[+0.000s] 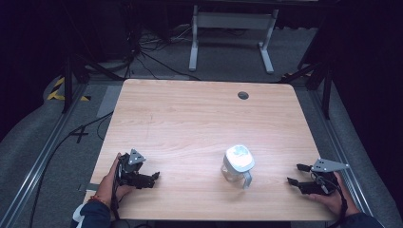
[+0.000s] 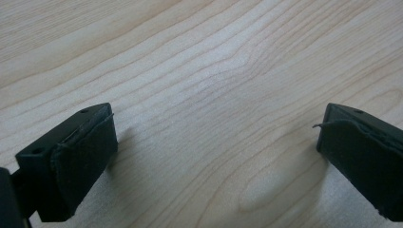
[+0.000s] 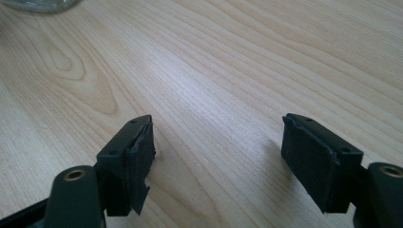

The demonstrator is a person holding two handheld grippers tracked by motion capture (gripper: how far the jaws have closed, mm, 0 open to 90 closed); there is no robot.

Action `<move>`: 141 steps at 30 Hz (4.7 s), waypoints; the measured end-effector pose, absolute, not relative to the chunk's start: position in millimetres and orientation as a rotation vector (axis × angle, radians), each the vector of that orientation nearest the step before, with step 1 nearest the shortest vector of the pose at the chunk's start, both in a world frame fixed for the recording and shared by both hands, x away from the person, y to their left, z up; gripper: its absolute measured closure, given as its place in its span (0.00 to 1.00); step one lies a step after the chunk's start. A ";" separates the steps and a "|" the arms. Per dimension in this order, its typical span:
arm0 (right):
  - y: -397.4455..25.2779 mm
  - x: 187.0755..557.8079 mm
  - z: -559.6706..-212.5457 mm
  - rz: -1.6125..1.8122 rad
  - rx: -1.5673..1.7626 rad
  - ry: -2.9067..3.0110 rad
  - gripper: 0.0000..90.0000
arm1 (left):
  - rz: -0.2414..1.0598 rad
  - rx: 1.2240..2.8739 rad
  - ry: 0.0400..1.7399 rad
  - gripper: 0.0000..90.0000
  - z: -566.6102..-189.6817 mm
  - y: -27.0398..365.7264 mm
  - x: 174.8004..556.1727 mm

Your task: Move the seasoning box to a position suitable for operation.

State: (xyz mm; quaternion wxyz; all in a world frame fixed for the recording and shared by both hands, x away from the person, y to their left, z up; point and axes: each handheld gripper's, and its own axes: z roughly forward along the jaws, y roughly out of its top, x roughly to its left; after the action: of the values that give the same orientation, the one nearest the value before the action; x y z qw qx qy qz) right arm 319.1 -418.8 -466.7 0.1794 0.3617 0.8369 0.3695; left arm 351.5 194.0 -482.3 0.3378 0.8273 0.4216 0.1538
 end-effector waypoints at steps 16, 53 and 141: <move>-419.3 320.8 -460.8 0.987 1.104 2.347 0.39 | 0.399 2.181 1.072 0.00 -481.1 186.8 353.2; -298.7 327.2 -366.2 1.362 0.669 2.363 1.00 | 0.378 2.196 1.017 0.00 -481.5 187.4 357.1; -266.2 310.9 -383.3 1.292 0.459 2.529 1.00 | 0.319 2.048 0.331 0.87 -370.2 -6.0 350.6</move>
State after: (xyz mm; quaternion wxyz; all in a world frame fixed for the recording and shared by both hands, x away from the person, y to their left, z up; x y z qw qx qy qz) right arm 310.9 -266.2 -383.3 0.1320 0.1581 0.8714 0.4453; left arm 350.6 -6.0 -370.2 0.4982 0.8460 0.1368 0.1318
